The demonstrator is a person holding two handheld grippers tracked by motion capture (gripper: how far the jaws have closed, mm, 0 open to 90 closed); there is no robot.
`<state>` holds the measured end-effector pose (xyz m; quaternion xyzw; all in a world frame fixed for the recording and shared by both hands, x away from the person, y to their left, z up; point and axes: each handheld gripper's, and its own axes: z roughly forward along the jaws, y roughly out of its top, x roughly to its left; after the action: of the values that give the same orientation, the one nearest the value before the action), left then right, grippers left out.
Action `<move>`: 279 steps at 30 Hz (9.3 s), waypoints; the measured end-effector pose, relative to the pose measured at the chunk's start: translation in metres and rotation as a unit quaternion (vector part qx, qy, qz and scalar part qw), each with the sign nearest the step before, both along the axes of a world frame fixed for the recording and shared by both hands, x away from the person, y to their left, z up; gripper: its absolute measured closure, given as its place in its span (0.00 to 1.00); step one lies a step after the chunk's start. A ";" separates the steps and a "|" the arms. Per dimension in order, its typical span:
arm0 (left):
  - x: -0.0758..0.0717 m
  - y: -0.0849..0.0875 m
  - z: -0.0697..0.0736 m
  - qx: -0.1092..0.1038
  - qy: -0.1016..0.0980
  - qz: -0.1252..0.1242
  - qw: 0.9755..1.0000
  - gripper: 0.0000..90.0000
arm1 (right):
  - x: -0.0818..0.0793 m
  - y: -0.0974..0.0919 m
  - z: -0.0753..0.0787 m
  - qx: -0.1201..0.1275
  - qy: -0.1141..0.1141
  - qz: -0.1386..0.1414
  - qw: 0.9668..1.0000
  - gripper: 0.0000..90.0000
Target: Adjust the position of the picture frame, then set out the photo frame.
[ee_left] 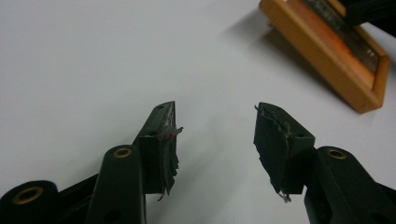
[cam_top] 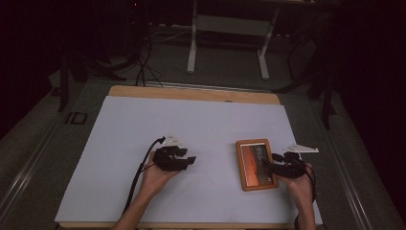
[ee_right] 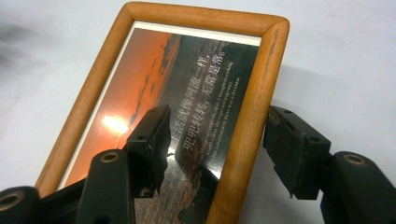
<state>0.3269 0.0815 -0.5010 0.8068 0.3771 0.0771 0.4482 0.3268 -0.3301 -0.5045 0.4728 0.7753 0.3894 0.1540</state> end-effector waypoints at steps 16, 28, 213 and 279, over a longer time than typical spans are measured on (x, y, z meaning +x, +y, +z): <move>0.010 -0.077 -0.010 -0.011 0.027 -0.054 0.998 0.49 | 0.004 -0.001 -0.007 0.012 0.019 0.007 1.000 0.39; 0.010 -0.129 -0.022 -0.025 0.059 -0.056 0.996 0.41 | 0.007 0.001 -0.011 0.023 0.034 0.011 0.999 0.30; -0.022 0.072 -0.001 -0.037 0.021 0.158 0.987 0.46 | 0.028 0.194 0.031 -0.076 -0.019 0.086 0.993 0.56; -0.029 0.073 0.009 -0.030 -0.014 0.157 0.987 0.48 | 0.068 0.216 0.015 -0.101 -0.068 0.097 0.988 1.00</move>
<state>0.2979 0.1544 -0.4923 0.7227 0.4949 0.1467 0.4596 0.3948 -0.1146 -0.4892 0.3501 0.8405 0.3534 0.2147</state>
